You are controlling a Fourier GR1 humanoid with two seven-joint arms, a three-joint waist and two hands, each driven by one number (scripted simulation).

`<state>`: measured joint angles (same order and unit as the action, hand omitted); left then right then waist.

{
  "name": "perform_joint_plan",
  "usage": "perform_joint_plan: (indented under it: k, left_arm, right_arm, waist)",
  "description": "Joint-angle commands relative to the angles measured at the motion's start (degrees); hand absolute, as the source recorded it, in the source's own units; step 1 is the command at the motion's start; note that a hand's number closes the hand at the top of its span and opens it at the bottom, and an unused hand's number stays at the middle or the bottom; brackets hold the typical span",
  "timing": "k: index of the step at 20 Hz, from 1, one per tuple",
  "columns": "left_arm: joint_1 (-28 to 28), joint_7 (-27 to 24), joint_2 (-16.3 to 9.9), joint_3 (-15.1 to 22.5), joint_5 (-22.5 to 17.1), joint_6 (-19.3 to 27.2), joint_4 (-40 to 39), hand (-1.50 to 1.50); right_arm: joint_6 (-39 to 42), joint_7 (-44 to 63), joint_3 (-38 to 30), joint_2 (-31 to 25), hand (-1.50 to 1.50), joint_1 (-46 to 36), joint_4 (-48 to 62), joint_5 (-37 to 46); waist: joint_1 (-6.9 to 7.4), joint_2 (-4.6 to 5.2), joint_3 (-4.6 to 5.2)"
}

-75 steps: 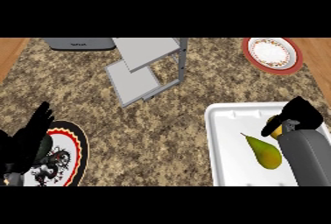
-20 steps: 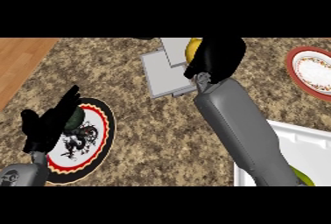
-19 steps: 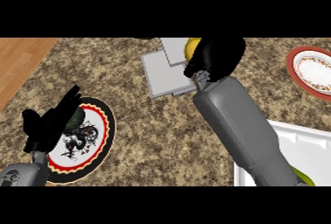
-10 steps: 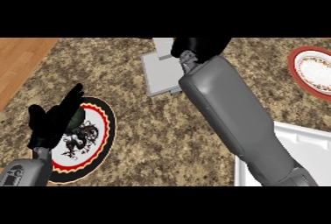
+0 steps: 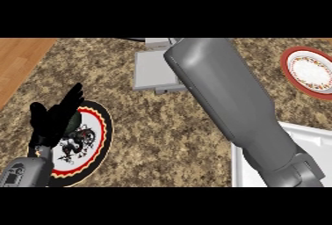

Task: Pick the lemon from the tray and place it in the tiered shelf

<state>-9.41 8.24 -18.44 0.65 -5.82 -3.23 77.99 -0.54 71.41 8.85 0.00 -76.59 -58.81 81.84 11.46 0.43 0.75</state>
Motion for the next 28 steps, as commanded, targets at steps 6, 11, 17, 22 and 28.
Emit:
perform_joint_plan:
  k: [6,11,17,22,28]
  left_arm:
    - [0.1,-0.9,-0.3,-0.8,0.0,0.2,-0.5,0.00]
    - [0.6,-1.1,-0.6,-1.7,-0.1,0.5,-1.5,0.00]
    - [1.5,-1.6,-0.4,-1.8,-0.4,0.4,-0.5,0.00]
    - [0.5,-1.6,-1.7,-3.1,-0.6,-0.1,-2.1,0.00]
    - [1.2,-2.6,-1.4,-3.6,-0.9,0.1,-1.7,0.00]
  right_arm:
    - [5.5,13.8,-6.1,0.0,1.50,-10.5,9.4,4.2]
    - [7.1,13.8,-9.9,0.0,1.50,-14.2,13.4,7.4]
    - [7.3,13.8,-14.3,0.0,1.50,-16.4,19.5,10.8]
    - [5.2,13.8,-16.8,0.0,1.50,-17.4,21.4,12.2]
    - [0.1,13.8,-21.8,0.0,1.50,-15.7,22.6,13.2]
  waist:
    - [-0.75,0.12,-0.01]
    - [-2.29,0.12,-0.05]
    - [-2.68,0.42,-0.19]
    - [-3.16,0.48,-0.21]
    - [-3.77,0.70,-0.32]
